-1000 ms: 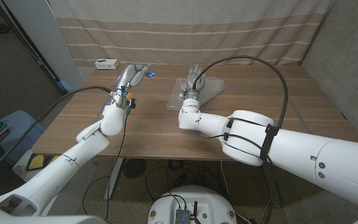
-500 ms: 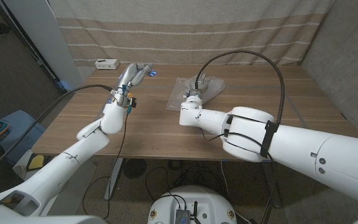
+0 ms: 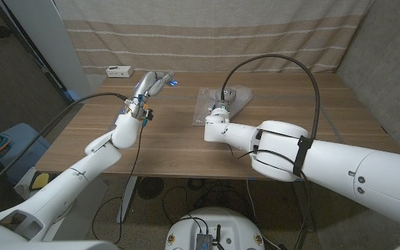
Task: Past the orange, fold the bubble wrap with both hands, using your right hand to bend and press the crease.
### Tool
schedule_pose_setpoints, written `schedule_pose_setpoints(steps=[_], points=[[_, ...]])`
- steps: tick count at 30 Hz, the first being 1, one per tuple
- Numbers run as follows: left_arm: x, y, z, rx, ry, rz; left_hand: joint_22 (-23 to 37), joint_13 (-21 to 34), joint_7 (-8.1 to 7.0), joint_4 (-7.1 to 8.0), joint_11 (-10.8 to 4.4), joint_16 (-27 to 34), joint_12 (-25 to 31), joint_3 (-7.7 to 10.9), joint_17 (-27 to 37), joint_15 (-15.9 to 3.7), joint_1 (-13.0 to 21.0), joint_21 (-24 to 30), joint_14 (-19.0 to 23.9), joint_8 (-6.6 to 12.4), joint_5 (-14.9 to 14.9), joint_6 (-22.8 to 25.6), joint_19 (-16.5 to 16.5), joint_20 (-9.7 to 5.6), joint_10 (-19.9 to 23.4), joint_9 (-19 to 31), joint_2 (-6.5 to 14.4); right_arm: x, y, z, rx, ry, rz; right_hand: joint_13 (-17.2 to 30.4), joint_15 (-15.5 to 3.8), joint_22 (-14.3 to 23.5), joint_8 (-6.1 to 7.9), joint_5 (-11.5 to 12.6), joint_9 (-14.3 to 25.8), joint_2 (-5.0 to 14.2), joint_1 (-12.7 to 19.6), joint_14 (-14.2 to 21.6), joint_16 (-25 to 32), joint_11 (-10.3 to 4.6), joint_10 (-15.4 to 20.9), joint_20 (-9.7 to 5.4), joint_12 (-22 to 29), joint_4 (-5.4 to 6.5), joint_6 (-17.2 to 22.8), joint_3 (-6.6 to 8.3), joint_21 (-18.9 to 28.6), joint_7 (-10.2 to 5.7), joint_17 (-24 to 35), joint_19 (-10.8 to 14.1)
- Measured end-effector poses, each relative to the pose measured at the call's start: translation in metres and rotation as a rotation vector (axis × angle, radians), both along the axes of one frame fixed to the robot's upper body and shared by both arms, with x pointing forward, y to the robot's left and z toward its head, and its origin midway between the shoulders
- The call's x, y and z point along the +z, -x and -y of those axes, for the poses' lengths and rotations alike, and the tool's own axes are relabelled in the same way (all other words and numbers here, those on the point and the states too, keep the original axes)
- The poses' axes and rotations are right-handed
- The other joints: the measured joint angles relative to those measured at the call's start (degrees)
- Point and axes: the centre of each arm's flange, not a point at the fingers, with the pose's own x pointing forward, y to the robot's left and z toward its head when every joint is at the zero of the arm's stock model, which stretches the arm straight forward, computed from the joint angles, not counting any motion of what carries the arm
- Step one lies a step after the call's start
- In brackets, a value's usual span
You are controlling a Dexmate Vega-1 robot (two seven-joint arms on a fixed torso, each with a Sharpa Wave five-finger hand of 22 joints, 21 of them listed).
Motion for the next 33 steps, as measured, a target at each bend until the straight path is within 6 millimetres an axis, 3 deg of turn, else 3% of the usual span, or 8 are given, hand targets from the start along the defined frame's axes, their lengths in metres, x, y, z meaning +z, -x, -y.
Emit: schedule_pose_setpoints(steps=[4,8,13,17,21,25,27,33], points=[[0.000,-0.001,0.001,-0.006,-0.014,-0.009,-0.25,-0.01,0.01,0.00,-0.15,-0.21,-0.39,0.00,-0.26,0.01,-0.29,0.00,0.00,-0.12,0.00,-0.42,-0.30,-0.30,-0.46,-0.26,-0.16,-0.002,0.002,0.005,0.013,-0.024,0.072,0.07,-0.47,0.03,2.06,-0.03,0.23,0.27,0.77,4.43,1.33,-0.86,6.16,0.44,0.75,-0.04,6.88,0.87,1.21,0.20,0.37,2.63],[0.000,-0.003,0.002,-0.012,-0.030,-0.023,-0.34,-0.37,-0.21,0.00,-0.17,-0.84,-0.67,0.00,-0.50,-0.06,-0.67,0.00,-0.66,-0.66,0.00,-1.03,-0.61,0.01,-0.93,-0.50,0.22,-0.009,0.007,0.006,0.045,-0.067,0.161,0.06,-0.77,0.29,2.32,-0.35,0.28,0.58,1.07,7.40,2.04,-1.16,9.12,0.80,1.15,0.00,8.20,1.52,2.22,0.53,0.42,4.71],[0.000,-0.006,0.004,-0.008,-0.070,-0.060,-0.85,-1.48,-0.88,-0.65,0.07,-2.77,-2.46,0.65,-1.83,-0.20,-0.80,0.00,-2.75,-1.89,0.00,-2.31,-1.79,0.11,-3.19,-1.25,0.06,-0.023,0.014,-0.004,0.116,-0.118,0.229,0.12,-1.70,0.79,2.32,-0.56,0.20,0.72,1.22,13.07,3.78,-1.41,12.43,-0.76,1.15,0.24,8.83,2.40,5.60,1.19,0.97,11.16],[0.001,-0.010,0.008,0.010,-0.136,-0.108,-2.08,-4.23,-1.61,-4.44,-0.02,-6.45,-6.28,5.61,-5.74,-0.22,3.05,0.00,-6.42,-4.13,2.13,-4.12,-4.38,-0.17,-6.07,-3.08,2.58,-0.032,0.021,-0.018,0.183,-0.177,0.274,0.33,-3.02,2.32,2.32,-0.77,0.13,0.43,1.51,17.42,5.17,-1.46,14.27,-3.15,1.15,0.04,9.22,3.12,9.99,1.58,1.76,17.58],[0.003,-0.016,0.014,0.044,-0.231,-0.161,-3.33,-6.48,-2.30,-6.70,0.16,-9.48,-9.98,9.44,-8.34,-0.31,7.45,-0.92,-11.34,-6.54,3.94,-6.48,-8.18,0.14,-9.52,-4.71,3.93,-0.031,0.030,-0.031,0.241,-0.236,0.323,0.60,-4.00,4.10,2.31,-0.99,0.12,0.57,1.67,19.83,5.53,-1.33,14.96,-4.75,0.68,0.14,9.43,3.65,14.12,1.80,2.46,22.31],[0.003,-0.022,0.022,0.089,-0.343,-0.220,-4.61,-8.28,-2.87,-7.54,-0.22,-11.95,-13.12,10.82,-10.04,-0.81,10.11,-1.86,-16.22,-8.72,4.69,-8.61,-11.42,0.50,-13.09,-6.20,3.82,-0.022,0.036,-0.036,0.271,-0.291,0.373,0.60,-4.04,4.80,2.30,-0.99,-0.01,0.73,1.83,20.24,5.90,-1.12,15.16,-5.36,0.68,0.03,9.60,3.77,15.45,1.97,3.00,23.28],[0.002,-0.025,0.029,0.105,-0.403,-0.248,-5.05,-8.85,-3.01,-7.69,-0.97,-12.61,-14.10,10.97,-10.60,-1.11,11.25,-2.18,-17.35,-8.87,4.92,-8.46,-12.19,0.74,-13.97,-6.69,3.55,-0.017,0.038,-0.036,0.281,-0.304,0.401,0.60,-4.45,5.11,2.14,-1.00,0.00,0.88,1.98,20.66,5.91,-1.32,15.36,-5.76,0.68,-0.14,9.84,3.94,16.08,2.21,3.17,23.67],[-0.002,-0.035,0.044,0.155,-0.563,-0.346,-5.80,-9.95,-2.64,-7.67,-1.15,-12.75,-14.64,10.62,-11.37,-1.41,11.81,-2.64,-17.83,-9.36,4.93,-7.12,-12.90,0.83,-14.64,-7.60,2.98,0.001,0.043,-0.028,0.282,-0.337,0.480,0.86,-4.34,5.83,2.09,-1.01,0.01,0.80,2.49,20.96,5.91,-1.11,15.77,-5.34,0.68,-0.20,9.95,4.01,16.57,2.28,3.58,23.23]])
